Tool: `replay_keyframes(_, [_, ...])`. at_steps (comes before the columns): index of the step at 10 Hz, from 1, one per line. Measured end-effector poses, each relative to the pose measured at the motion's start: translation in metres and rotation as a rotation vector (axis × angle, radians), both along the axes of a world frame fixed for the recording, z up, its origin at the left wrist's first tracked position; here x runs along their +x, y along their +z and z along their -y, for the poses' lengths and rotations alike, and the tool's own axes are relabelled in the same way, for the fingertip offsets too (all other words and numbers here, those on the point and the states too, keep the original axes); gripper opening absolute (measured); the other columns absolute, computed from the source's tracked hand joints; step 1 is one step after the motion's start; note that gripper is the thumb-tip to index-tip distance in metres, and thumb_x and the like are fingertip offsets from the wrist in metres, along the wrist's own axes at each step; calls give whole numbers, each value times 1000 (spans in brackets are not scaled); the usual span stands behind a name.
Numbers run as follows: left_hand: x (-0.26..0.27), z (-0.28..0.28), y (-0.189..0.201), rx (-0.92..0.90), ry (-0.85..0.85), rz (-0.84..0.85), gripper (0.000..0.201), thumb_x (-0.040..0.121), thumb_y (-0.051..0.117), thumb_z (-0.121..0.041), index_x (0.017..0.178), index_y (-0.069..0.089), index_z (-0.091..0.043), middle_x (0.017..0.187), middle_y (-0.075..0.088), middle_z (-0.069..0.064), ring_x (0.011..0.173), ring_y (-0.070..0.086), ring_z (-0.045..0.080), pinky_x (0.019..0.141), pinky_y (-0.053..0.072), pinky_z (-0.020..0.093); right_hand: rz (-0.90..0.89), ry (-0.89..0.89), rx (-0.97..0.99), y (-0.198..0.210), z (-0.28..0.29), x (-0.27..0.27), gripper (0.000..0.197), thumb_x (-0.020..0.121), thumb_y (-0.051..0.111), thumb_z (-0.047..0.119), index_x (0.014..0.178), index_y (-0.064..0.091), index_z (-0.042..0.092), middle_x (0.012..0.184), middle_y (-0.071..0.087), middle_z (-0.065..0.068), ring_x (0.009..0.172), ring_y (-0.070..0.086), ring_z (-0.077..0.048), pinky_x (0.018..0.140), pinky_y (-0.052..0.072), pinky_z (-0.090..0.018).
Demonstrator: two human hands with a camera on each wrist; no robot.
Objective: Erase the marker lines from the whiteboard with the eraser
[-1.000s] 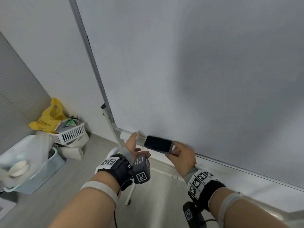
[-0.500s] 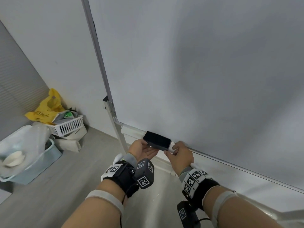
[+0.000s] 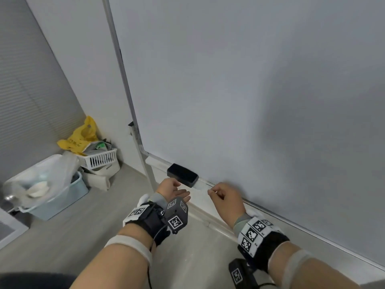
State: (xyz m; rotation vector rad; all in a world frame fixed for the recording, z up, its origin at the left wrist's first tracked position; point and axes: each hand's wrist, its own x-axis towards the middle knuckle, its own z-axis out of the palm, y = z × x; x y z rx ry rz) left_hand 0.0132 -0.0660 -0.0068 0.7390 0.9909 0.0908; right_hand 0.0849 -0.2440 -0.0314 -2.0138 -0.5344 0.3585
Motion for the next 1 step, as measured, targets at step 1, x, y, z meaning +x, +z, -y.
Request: replay_keyframes(1, [-12,50,22,77,77,2,27,96,41,-7,121,42,0,116,57,25,96,62,38,93,49,49,-81,132,146,45,37,4,12,97,64,18,88,68,12,64,57,6,58,52,-9,65,46,-29])
